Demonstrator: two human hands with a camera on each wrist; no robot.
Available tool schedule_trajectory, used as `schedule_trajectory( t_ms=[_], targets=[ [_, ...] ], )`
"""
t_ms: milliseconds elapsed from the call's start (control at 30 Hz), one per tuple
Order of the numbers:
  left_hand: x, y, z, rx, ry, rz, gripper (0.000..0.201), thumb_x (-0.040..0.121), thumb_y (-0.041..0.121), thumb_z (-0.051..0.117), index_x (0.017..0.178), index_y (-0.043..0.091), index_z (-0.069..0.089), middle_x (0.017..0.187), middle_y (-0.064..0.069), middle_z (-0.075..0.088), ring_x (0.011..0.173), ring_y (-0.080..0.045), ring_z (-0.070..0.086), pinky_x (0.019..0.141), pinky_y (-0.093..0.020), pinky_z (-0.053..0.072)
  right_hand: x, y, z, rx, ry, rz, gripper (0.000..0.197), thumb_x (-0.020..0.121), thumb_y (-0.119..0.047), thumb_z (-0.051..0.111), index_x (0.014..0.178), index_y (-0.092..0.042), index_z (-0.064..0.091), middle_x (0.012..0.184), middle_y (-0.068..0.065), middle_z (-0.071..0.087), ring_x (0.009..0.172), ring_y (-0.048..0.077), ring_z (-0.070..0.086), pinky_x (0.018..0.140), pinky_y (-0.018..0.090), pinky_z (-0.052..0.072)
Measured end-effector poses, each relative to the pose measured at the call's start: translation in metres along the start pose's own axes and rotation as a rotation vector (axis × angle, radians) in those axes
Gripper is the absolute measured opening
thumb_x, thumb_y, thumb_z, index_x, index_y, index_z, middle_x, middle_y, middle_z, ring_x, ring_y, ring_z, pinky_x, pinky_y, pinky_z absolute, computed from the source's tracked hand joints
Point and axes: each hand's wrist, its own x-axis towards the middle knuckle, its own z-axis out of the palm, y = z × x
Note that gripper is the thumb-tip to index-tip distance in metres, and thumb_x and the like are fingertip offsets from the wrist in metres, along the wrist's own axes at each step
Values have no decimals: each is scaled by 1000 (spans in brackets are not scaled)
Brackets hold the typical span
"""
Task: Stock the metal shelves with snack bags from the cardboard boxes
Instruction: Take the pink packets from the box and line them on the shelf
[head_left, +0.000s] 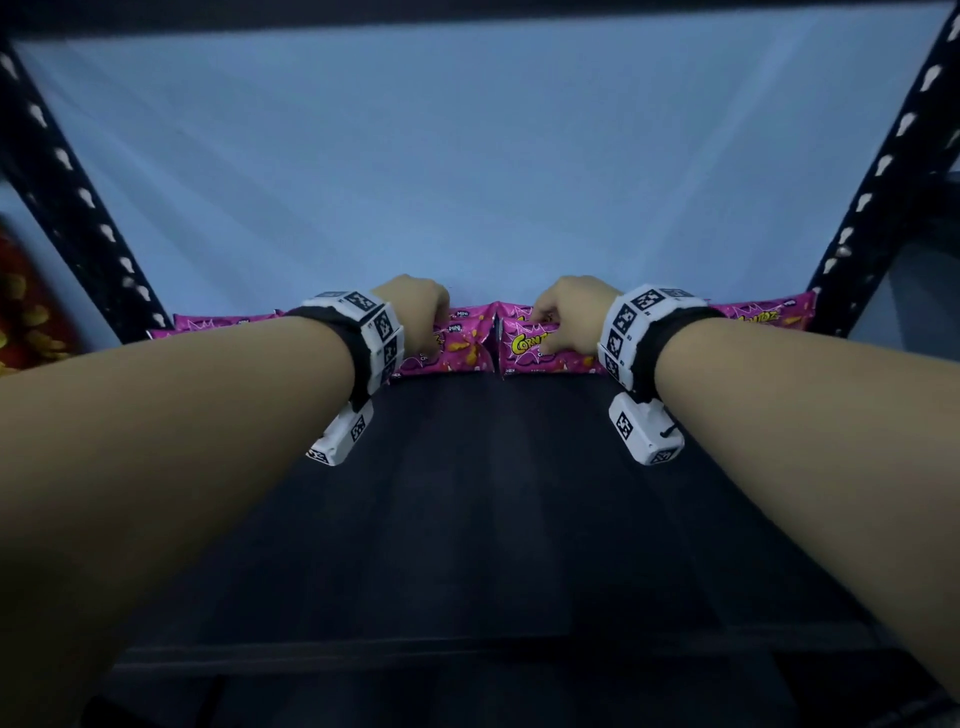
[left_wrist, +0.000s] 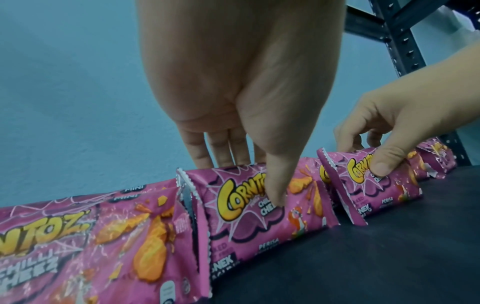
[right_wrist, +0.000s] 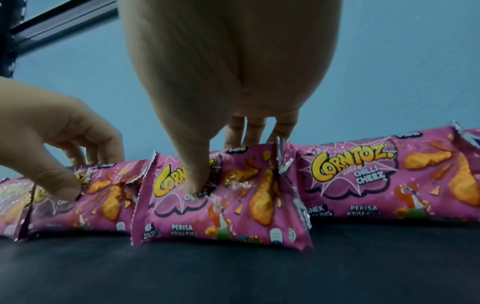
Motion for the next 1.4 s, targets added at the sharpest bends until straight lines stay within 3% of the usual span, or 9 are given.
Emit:
schedule_trajectory(
  t_ms=[100, 200, 467, 633, 767, 900, 1067, 1233, 1400],
  targets=[
    [1, -1, 0, -18, 31, -15, 35, 77, 19, 85, 106, 20, 64, 108, -2, 65, 93, -22, 57, 71, -31, 45, 0, -3, 3, -43, 55, -7, 46, 86, -34, 82, 129, -30, 68, 127, -2, 65, 118, 24, 60, 83, 32, 44],
    [0, 0, -1, 1, 62, 0, 37, 75, 21, 87, 104, 19, 64, 105, -3, 56, 93, -23, 53, 73, -32, 43, -1, -6, 7, -84, 104, 4, 40, 86, -37, 81, 123, -34, 65, 123, -3, 61, 123, 26, 51, 99, 44, 42],
    [-24, 7, -6, 10, 137, -28, 46, 82, 36, 84, 109, 17, 53, 101, -4, 61, 92, -26, 58, 65, -36, 43, -33, -11, 5, -89, 182, 46, 47, 85, -44, 79, 125, -32, 58, 123, 0, 51, 123, 26, 45, 100, 47, 38],
    [-75, 19, -8, -184, 142, 44, 34, 84, 52, 76, 88, 23, 60, 80, 10, 59, 84, -18, 58, 70, -31, 43, -87, -11, -3, 62, 161, -23, 18, 88, -35, 74, 98, -24, 64, 91, -4, 62, 96, 23, 62, 76, 33, 45],
    [-130, 41, -7, -214, 102, 72, 27, 86, 49, 73, 83, 26, 61, 77, 10, 62, 78, -14, 62, 69, -32, 50, -138, -36, -5, 173, 128, -60, 19, 88, -33, 77, 94, -17, 68, 81, -5, 66, 80, 17, 63, 72, 30, 48],
    [-193, 61, 7, -305, 127, 46, 29, 88, 54, 69, 81, 27, 60, 74, 11, 62, 74, -9, 60, 68, -33, 51, -187, -71, 10, 308, 187, -61, 16, 88, -37, 76, 85, -24, 67, 75, -11, 62, 72, 6, 59, 70, 29, 47],
    [-270, 70, 44, -200, 205, 53, 30, 92, 52, 61, 79, 26, 53, 74, 10, 60, 74, -17, 58, 62, -33, 47, -256, -103, 52, 370, 213, -82, 20, 91, -38, 68, 78, -26, 63, 68, -9, 61, 68, 9, 58, 62, 34, 52],
    [-331, 76, 94, -165, 275, 194, 21, 91, 42, 62, 85, 24, 54, 73, 13, 50, 63, -15, 54, 55, -28, 34, -320, -103, 109, 339, 368, -146, 22, 93, -29, 66, 75, -23, 54, 59, -10, 46, 58, 11, 50, 52, 33, 47],
    [-354, 85, 155, -315, -62, 202, 26, 91, 42, 63, 111, 29, 54, 76, 18, 47, 71, -8, 52, 62, -31, 41, -358, -83, 182, 430, 279, -78, 26, 89, -23, 70, 71, -25, 52, 58, -9, 45, 56, 12, 51, 51, 35, 49]
  ],
)
